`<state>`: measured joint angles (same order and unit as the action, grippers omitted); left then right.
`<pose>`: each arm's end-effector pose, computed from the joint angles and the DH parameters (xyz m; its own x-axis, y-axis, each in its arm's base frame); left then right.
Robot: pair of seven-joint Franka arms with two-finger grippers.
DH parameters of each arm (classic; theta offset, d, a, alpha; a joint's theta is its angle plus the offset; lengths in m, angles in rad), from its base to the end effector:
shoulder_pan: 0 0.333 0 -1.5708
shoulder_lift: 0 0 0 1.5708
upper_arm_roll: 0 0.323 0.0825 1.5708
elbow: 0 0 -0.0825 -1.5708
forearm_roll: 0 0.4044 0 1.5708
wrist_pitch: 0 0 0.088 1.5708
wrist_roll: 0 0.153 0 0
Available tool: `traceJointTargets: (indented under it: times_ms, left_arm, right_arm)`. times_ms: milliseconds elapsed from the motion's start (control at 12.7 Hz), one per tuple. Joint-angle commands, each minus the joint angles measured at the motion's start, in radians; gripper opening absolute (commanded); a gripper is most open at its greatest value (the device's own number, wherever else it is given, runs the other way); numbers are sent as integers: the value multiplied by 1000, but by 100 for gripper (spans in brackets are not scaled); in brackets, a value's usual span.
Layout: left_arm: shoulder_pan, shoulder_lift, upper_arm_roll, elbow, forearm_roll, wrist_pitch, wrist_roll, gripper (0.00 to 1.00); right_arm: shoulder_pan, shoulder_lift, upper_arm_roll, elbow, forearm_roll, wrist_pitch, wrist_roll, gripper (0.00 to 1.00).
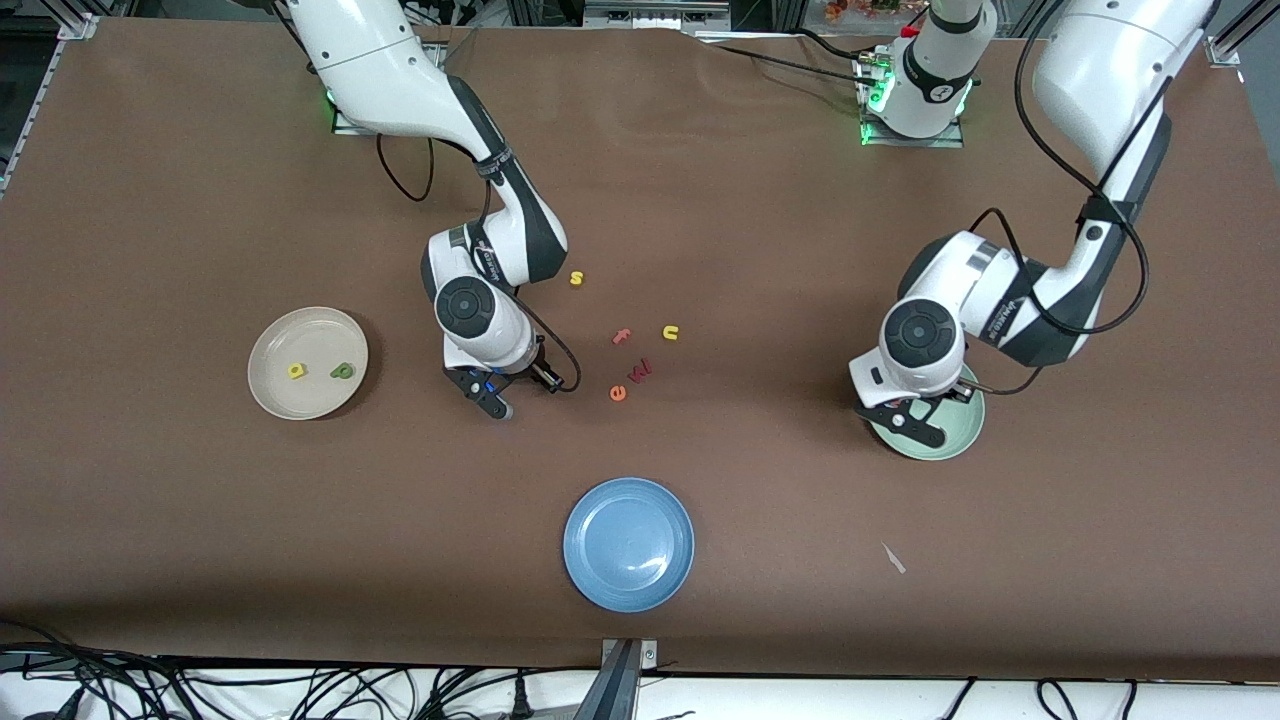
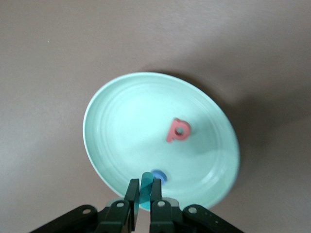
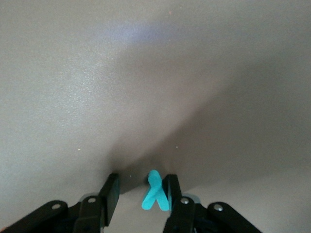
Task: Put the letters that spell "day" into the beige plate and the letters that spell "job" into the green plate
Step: 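Carry the l to the green plate while the right gripper grasps the y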
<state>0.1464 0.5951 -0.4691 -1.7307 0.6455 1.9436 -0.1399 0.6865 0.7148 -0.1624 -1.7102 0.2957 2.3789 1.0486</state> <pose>0.6355 -0.1282 0.1991 0.8694 -0.4101 -0.2756 -0.4811 -0.8299 -0.2827 0.5850 0.3574 0.1208 0.7586 -0.6443 -0.0971 -0.6482 -0.7614 -0.0125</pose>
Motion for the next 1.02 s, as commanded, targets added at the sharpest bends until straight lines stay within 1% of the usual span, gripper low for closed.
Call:
traceJointTargets:
  times_ms: [0,79,236,393,471,550,628,785,864,942]
  left_arm:
    - [88,70,-13,22,26,87,87,0]
    - [111,81,-13,19,26,113,109,0]
    - [120,95,-13,20,23,121,131,0]
    - [122,118,-13,19,10,141,131,0]
    - [125,129,-13,19,9,141,131,4]
    - [128,127,-14,20,9,141,132,41]
    - [131,124,-14,19,8,140,132,99]
    - [145,109,-25,22,5,133,134,100]
    - [145,86,-28,23,-24,130,132,100]
    - [144,60,-31,23,-80,126,132,100]
  right_arm:
    - [7,-1,-2,-2,23,-9,-2,45]
    - [7,-1,0,-3,23,-9,-2,42]
    - [7,-1,0,-3,23,-10,-4,31]
    - [5,-1,-2,-2,23,-12,-4,26]
    - [5,-3,-2,-2,23,-12,-7,22]
    - [5,-3,-2,-2,23,-13,-5,21]
    - [5,-3,-2,0,23,-13,-7,19]
    - [-1,-5,-2,3,23,-13,-15,16]
    - [-1,-5,-2,4,23,-13,-13,15]
    - [-1,-5,-2,4,23,-13,-15,15]
